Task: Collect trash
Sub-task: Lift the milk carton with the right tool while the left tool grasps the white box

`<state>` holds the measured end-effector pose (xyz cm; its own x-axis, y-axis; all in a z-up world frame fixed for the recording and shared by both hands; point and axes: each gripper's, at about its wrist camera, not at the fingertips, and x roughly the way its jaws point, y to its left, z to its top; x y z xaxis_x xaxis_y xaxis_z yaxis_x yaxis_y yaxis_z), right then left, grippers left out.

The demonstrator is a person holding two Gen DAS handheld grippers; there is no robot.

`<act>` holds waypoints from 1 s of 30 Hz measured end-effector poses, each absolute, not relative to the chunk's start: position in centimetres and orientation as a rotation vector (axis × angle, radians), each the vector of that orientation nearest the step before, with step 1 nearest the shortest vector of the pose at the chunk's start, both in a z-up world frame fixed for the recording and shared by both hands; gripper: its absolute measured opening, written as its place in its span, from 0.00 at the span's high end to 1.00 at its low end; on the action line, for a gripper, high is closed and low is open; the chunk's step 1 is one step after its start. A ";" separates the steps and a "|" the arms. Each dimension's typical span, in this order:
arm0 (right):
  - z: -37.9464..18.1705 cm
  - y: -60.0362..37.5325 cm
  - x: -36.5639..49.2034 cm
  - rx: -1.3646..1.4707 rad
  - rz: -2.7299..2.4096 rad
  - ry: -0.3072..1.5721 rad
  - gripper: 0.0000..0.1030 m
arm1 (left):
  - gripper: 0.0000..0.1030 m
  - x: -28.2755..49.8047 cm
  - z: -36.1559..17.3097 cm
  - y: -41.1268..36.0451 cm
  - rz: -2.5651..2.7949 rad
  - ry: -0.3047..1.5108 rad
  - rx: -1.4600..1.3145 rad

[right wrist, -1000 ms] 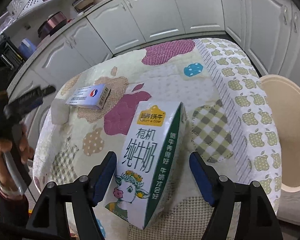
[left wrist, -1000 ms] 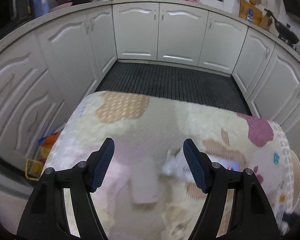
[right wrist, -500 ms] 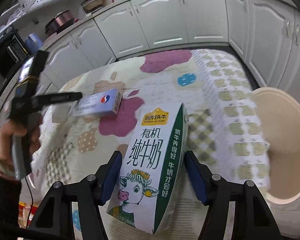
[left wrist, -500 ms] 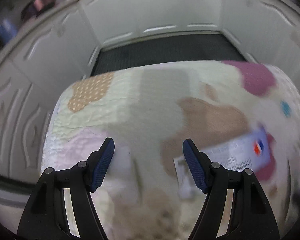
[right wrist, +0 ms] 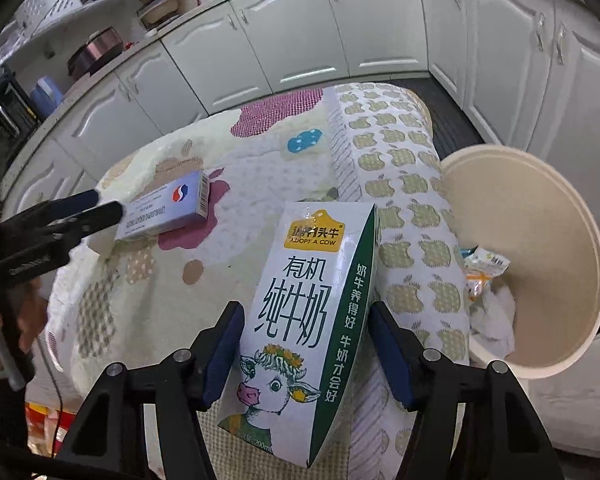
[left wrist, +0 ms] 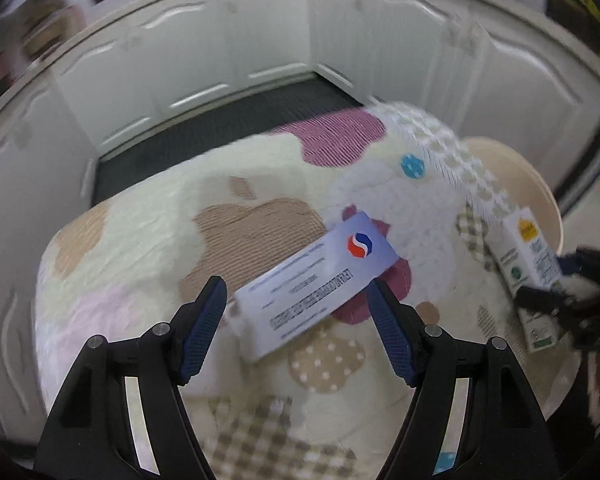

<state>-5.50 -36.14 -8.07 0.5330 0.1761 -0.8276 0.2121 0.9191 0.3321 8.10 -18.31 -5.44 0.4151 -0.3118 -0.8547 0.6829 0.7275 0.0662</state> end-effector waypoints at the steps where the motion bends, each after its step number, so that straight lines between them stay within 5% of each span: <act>1: -8.2 -36.3 -5.6 0.447 -0.021 1.018 0.40 | 0.30 8.3 -5.7 -18.7 -0.660 0.952 0.467; 17: -8.3 -35.7 -4.3 0.448 -0.006 1.005 0.29 | 0.22 7.8 -9.3 -22.6 -0.780 0.859 0.868; 19: -8.4 -35.3 -4.0 0.413 -0.020 1.010 0.29 | 0.27 8.4 -9.1 -22.5 -0.759 0.888 0.815; 20: -8.4 -34.9 -3.8 0.386 -0.030 1.010 0.31 | 0.40 8.8 -8.9 -22.5 -0.750 0.904 0.781; 21: -8.3 -34.7 -3.8 0.365 -0.034 1.007 0.49 | 0.45 9.0 -8.8 -22.6 -0.730 0.922 0.764; 23: -8.2 -34.4 -3.8 0.354 -0.020 1.007 0.50 | 0.52 9.2 -8.1 -22.4 -0.701 0.926 0.728; 24: -7.9 -34.4 -4.0 0.362 -0.009 0.999 0.50 | 0.73 9.1 -7.8 -22.3 -0.701 0.931 0.709; 30: -5.6 -34.4 -5.4 0.349 -0.002 0.927 0.50 | 0.78 8.5 -4.9 -21.3 -0.713 0.967 0.552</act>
<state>-5.42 -34.42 -5.58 0.6044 0.1477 -0.7829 0.1503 0.9439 0.2941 8.55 -21.32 -4.87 0.3779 -0.2924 -0.8785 0.7527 0.6495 0.1077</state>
